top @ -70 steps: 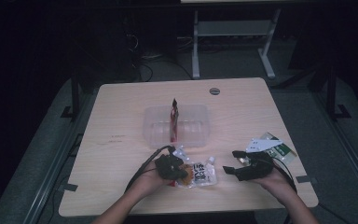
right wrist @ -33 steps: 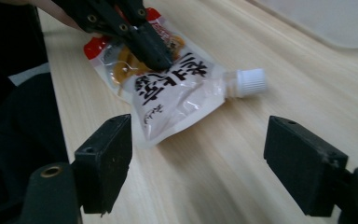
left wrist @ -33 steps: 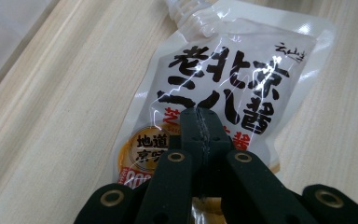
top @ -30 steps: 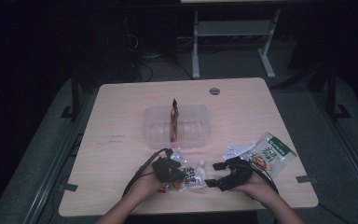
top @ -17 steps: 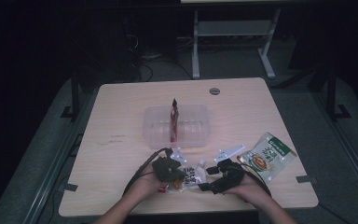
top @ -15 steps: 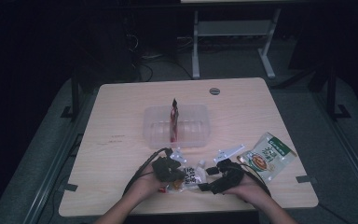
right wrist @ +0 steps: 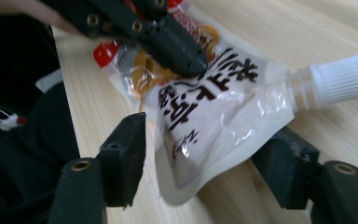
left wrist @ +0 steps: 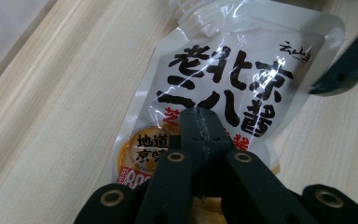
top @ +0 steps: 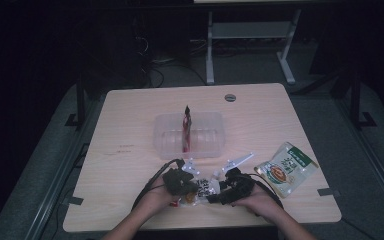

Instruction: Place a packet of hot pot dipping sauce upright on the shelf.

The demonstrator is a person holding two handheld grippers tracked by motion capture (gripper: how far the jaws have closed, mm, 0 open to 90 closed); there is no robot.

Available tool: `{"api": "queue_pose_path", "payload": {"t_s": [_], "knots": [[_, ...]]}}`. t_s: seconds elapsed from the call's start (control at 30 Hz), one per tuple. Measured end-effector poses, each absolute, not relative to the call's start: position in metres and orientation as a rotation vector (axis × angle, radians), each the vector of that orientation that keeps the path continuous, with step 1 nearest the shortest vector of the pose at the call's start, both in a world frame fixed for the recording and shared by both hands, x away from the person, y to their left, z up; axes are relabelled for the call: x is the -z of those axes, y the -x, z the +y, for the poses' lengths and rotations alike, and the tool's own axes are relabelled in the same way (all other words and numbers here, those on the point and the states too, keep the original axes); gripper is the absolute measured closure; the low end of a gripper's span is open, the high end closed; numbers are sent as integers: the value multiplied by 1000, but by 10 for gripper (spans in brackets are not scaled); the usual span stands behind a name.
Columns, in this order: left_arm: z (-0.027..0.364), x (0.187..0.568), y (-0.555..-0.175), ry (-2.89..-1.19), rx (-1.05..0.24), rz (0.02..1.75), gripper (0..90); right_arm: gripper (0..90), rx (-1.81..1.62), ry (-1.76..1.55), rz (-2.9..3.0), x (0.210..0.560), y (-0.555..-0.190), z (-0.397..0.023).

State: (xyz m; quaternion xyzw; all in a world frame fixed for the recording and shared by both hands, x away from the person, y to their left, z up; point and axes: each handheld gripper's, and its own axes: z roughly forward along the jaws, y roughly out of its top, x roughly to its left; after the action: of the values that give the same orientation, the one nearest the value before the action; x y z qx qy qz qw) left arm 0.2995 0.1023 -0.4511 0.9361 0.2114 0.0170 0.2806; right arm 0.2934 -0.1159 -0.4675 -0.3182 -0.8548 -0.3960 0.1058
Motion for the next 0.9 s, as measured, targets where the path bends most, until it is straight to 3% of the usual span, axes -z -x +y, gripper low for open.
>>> {"api": "queue_pose_path", "payload": {"t_s": [0.47, 0.67, 0.9], "knots": [[105, 452, -299, -2492, -56, 569, 900, 613, 1152, 972, -2408, 469, -309, -112], [109, 452, -301, -2442, 0, 603, 899, 721, 1127, 939, -2477, 468, -309, -108], [113, 450, -303, -2425, 29, 603, 889, 793, 1130, 889, -2562, 463, -303, -105]]}}
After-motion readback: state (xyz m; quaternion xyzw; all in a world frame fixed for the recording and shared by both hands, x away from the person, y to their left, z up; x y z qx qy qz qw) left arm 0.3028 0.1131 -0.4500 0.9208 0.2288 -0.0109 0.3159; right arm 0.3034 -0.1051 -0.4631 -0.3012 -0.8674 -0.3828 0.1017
